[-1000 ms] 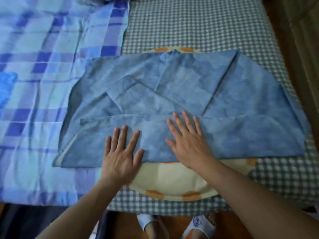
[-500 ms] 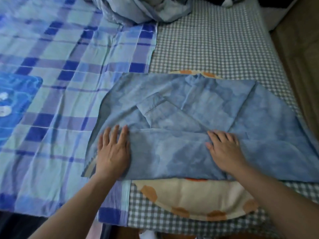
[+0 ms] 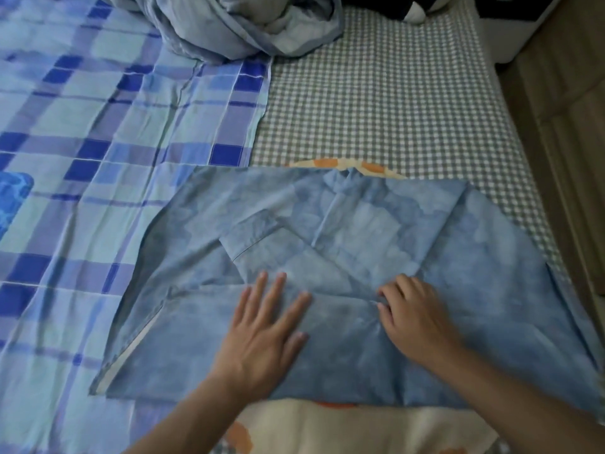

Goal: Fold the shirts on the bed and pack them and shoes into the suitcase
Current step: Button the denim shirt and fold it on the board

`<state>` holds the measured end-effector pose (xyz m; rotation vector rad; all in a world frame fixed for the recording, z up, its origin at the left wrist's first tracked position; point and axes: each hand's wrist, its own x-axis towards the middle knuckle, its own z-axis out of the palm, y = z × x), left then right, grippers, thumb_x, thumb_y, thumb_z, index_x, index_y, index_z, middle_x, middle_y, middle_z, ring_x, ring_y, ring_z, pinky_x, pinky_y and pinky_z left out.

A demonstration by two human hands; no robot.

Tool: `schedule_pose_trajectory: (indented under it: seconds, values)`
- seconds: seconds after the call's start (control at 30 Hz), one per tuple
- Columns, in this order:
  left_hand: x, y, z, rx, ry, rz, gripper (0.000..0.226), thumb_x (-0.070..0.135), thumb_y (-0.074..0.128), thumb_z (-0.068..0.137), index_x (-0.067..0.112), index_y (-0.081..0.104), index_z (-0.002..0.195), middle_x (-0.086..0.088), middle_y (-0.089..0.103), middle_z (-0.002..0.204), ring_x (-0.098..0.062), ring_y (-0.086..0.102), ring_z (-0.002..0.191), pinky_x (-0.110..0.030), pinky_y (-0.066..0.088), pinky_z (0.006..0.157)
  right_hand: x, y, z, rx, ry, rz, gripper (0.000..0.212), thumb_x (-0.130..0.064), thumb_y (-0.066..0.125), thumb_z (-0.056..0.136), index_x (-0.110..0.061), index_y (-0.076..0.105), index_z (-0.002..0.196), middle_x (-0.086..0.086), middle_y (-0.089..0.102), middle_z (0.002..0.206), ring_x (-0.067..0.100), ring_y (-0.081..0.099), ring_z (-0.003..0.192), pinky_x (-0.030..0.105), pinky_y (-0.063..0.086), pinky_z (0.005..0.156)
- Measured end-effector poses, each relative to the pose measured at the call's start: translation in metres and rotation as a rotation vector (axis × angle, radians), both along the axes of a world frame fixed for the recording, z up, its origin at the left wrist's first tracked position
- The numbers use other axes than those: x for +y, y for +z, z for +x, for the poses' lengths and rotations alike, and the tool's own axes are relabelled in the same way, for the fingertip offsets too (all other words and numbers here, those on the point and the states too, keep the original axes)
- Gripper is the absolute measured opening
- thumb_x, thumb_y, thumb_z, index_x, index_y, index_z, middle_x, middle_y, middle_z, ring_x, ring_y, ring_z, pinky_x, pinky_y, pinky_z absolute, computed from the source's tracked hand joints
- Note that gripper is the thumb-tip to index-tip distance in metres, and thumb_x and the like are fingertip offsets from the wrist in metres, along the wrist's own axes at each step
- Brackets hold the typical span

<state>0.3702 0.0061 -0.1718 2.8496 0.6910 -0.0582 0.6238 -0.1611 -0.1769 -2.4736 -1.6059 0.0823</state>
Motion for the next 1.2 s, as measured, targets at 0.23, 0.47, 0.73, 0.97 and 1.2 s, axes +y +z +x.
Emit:
schedule_pose_trajectory:
  seconds: [0.23,0.47,0.73,0.97,1.2]
  values:
    - [0.017,-0.005,0.021,0.096,-0.049,-0.019,0.051,0.054,0.038,0.102,0.032,0.05,0.147,-0.013,0.045,0.153,-0.037,0.044,0.14,-0.049,0.03,0.116,0.121,0.011,0.134,-0.061,0.013,0.071,0.039,-0.027,0.056,0.091,-0.01,0.058,0.126,0.013,0.055,0.125,0.034,0.05,0.108,0.05,0.045,0.092]
    - [0.163,0.011,0.142,0.118,0.019,0.172,0.077,0.019,0.048,0.08,0.023,0.034,0.156,-0.017,0.043,0.155,-0.039,0.039,0.143,-0.045,0.026,0.114,0.164,-0.01,0.217,0.129,-0.001,-0.383,0.06,-0.05,0.056,0.097,-0.023,0.041,0.148,0.005,0.044,0.143,0.031,0.044,0.129,0.044,0.038,0.106]
    - [0.246,-0.007,0.193,0.328,0.065,0.118,0.075,0.022,0.07,0.085,0.025,0.037,0.152,0.002,0.033,0.158,-0.02,0.022,0.151,-0.047,0.007,0.124,0.168,-0.006,0.243,0.211,0.157,-0.338,0.048,-0.056,0.075,0.079,-0.031,0.052,0.113,-0.013,0.044,0.11,0.01,0.043,0.102,0.036,0.044,0.092]
    - [0.256,0.023,0.173,0.32,0.127,0.212,0.026,0.026,0.063,0.086,0.016,0.057,0.109,-0.008,0.059,0.118,-0.027,0.061,0.119,-0.042,0.018,0.122,0.16,0.021,0.243,0.201,0.119,-0.566,0.028,-0.039,0.076,0.079,-0.025,0.056,0.093,-0.003,0.063,0.096,0.018,0.059,0.085,0.037,0.051,0.076]
    - [0.192,0.112,0.068,0.008,0.037,0.111,0.023,0.001,0.066,0.078,0.016,0.05,0.084,-0.009,0.056,0.088,-0.037,0.059,0.076,-0.035,0.032,0.06,0.06,0.099,0.181,0.029,0.167,-0.31,0.011,-0.032,0.047,0.085,-0.03,0.042,0.076,-0.01,0.052,0.076,0.019,0.055,0.071,0.04,0.048,0.067]
